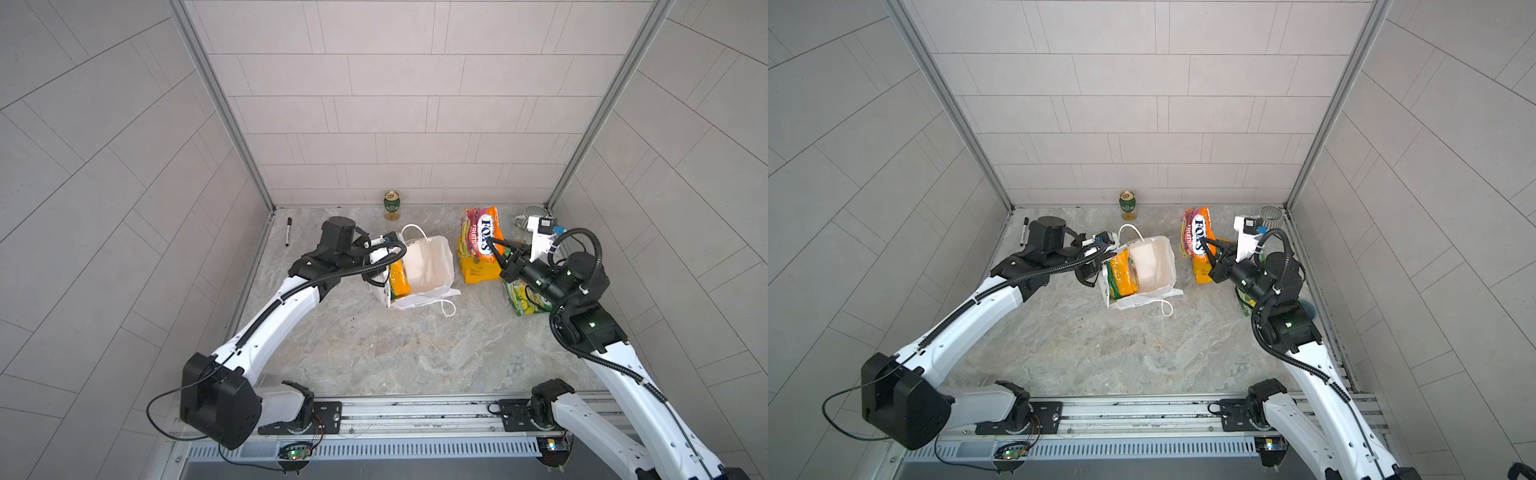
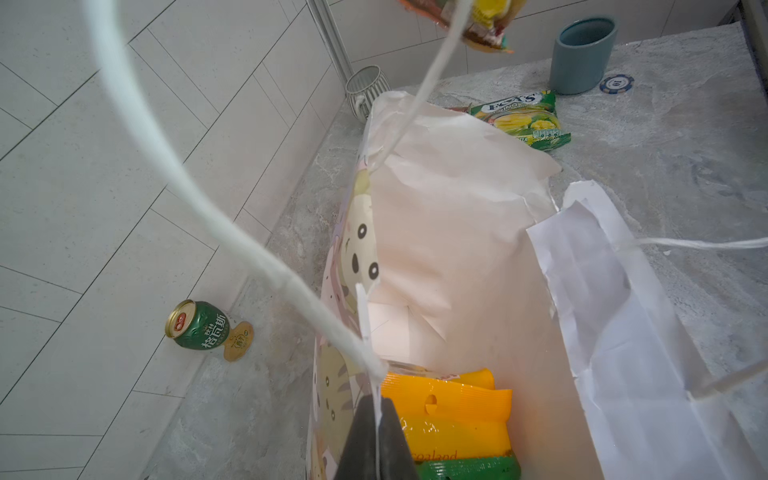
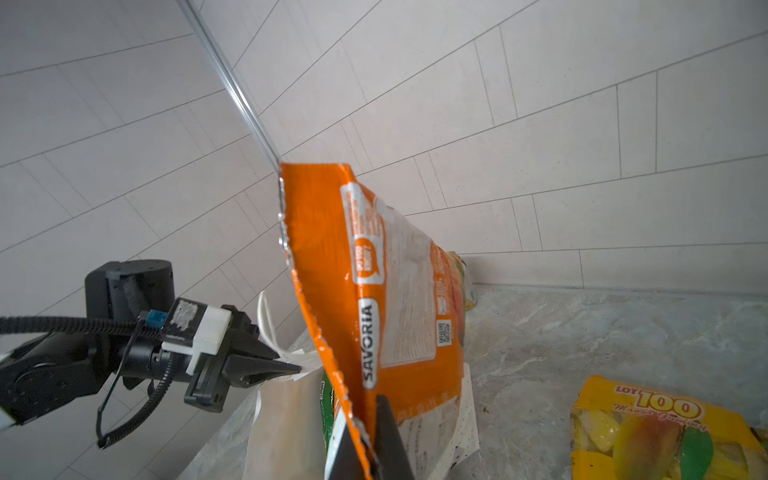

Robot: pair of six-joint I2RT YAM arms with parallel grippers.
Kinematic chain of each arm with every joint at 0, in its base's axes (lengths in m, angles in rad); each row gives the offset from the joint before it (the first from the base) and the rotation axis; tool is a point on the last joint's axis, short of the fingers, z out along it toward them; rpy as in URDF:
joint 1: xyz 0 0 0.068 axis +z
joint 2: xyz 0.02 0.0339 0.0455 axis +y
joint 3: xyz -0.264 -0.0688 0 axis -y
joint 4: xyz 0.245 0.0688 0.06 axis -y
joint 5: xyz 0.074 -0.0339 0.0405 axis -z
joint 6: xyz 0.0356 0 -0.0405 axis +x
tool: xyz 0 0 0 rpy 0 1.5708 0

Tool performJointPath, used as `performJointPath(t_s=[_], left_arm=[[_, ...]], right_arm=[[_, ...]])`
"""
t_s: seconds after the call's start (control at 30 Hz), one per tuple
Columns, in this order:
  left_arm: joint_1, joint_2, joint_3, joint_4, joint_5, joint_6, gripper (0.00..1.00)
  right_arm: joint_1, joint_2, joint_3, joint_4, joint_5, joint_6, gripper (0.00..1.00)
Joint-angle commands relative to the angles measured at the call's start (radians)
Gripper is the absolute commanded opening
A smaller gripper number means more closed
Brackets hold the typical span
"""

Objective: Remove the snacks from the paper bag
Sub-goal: 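Lift the orange Savoria pack up out of the bag with the right gripper, then lower the Savoria pack onto the table beside the yellow pack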

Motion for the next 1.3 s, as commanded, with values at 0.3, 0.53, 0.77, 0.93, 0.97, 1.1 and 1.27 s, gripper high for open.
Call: performJointPath(t_s=[0.3, 0.53, 0.77, 0.93, 0.97, 1.1, 1.27], left_arm=[[-0.007, -0.006, -0.003, 0.021, 0.006, -0.007, 0.00], [-0.007, 0.000, -0.002, 0.029, 0.010, -0.006, 0.00], [-0.007, 0.008, -0.003, 0.030, 0.019, -0.006, 0.00], [-0.007, 0.005, -0.003, 0.030, 0.021, -0.010, 0.00], [-0.007, 0.004, -0.004, 0.031, 0.022, -0.010, 0.00], [-0.006, 0.004, -0.003, 0.030, 0.021, -0.010, 0.00], [-0.007, 0.004, -0.002, 0.029, 0.021, -0.010, 0.00]], right_arm=[[-0.092, 0.132, -0.040, -0.157, -0.059, 0.095, 0.00], [-0.119, 0.126, -0.106, -0.345, 0.016, 0.056, 0.00], [-0.128, 0.121, -0.244, -0.322, 0.061, 0.162, 0.00], [-0.129, 0.176, -0.285, -0.244, 0.039, 0.193, 0.00], [-0.129, 0.185, -0.294, -0.223, 0.039, 0.194, 0.00], [-0.130, 0.221, -0.311, -0.153, 0.018, 0.247, 0.00], [-0.129, 0.218, -0.363, 0.054, -0.056, 0.337, 0.00]])
